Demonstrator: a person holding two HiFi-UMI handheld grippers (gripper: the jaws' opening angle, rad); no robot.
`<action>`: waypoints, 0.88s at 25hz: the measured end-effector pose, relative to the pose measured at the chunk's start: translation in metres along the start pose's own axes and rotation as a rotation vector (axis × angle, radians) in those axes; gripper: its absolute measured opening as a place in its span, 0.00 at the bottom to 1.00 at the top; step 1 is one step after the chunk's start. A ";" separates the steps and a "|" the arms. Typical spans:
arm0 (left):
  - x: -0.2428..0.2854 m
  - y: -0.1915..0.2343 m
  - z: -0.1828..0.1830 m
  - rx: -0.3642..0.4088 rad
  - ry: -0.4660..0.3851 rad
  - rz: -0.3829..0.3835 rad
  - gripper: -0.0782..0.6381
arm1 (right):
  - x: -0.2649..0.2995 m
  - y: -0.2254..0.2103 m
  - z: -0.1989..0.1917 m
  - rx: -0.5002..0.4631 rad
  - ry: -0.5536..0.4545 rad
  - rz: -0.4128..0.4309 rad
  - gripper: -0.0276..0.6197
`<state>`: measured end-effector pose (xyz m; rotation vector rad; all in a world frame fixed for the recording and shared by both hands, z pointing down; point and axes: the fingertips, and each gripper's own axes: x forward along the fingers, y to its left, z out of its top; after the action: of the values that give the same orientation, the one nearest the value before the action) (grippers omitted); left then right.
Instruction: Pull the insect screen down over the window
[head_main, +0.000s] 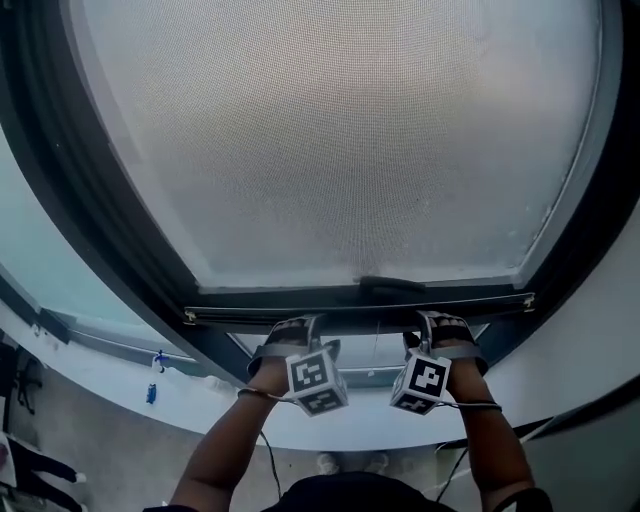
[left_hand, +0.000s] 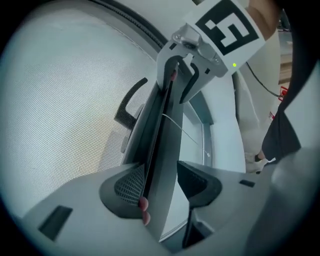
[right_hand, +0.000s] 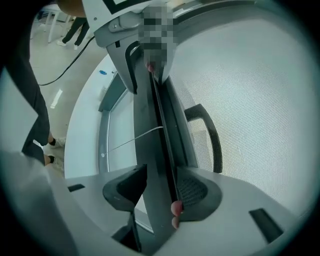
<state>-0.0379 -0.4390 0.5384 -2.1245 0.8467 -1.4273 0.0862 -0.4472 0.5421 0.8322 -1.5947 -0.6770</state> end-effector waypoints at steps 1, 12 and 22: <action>-0.001 -0.002 -0.002 -0.002 0.012 -0.006 0.40 | -0.003 -0.001 0.001 0.021 -0.011 -0.008 0.34; -0.042 0.007 0.035 -0.245 -0.184 0.052 0.39 | -0.059 -0.021 0.015 0.473 -0.287 -0.119 0.33; -0.061 -0.014 0.051 -0.563 -0.326 0.102 0.27 | -0.098 -0.038 0.012 0.723 -0.507 -0.220 0.22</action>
<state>-0.0044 -0.3847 0.4887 -2.5722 1.3100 -0.8115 0.0892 -0.3898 0.4531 1.4603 -2.2844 -0.4762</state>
